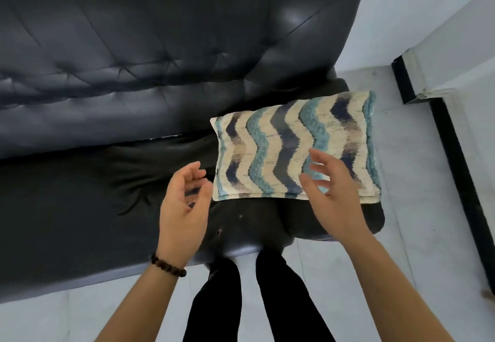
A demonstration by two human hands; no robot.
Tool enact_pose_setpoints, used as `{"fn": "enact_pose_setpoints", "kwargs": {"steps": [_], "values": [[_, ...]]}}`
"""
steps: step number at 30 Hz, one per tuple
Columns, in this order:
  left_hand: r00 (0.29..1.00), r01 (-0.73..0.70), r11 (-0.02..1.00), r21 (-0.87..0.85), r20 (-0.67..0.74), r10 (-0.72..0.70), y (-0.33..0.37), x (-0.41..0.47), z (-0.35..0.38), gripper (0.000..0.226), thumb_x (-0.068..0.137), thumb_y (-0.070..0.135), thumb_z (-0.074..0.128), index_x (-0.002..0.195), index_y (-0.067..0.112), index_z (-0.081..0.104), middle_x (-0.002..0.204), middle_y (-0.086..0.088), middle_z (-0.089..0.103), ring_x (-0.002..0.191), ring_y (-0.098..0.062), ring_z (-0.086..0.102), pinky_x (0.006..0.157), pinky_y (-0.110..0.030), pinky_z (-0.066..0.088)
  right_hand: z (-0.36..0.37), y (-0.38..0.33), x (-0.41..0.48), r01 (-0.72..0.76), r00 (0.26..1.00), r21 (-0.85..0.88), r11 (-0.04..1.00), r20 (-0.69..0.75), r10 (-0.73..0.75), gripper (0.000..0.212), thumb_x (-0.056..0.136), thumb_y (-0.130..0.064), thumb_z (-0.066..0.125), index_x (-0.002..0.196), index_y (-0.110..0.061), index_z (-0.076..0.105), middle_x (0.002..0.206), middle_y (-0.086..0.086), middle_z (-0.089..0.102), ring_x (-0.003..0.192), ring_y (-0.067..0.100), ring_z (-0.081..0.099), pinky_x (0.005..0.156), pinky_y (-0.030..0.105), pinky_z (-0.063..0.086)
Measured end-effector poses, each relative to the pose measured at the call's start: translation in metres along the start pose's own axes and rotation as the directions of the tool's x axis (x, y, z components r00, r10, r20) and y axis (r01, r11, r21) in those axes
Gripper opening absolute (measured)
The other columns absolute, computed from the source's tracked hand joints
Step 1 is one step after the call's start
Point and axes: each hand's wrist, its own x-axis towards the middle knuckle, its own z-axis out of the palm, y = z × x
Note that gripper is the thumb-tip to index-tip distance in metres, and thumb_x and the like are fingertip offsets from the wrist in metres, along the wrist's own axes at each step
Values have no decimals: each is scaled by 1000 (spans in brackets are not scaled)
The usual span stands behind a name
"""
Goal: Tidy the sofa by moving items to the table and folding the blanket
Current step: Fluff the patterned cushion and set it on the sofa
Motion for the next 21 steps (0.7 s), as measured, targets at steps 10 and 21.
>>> {"fn": "enact_pose_setpoints", "kwargs": {"steps": [10,21], "values": [[997,77,981,177,-27,-74,-173,147,153,36,98,24,55,134,18,51,137,-2,48,115,0,50,85,0,36,74,173,137,-148,943,-625,767,-323,-81,84,90,-72,49,156,-28,22,163,21,6,150,42,3,117,58,6],[991,129,790,599,-46,-128,-256,202,199,47,96,50,52,99,3,54,93,-13,59,94,-36,58,65,-35,37,100,203,164,-76,862,-690,720,-408,-300,47,96,-56,56,118,-15,59,110,17,56,98,37,51,84,42,33]]}}
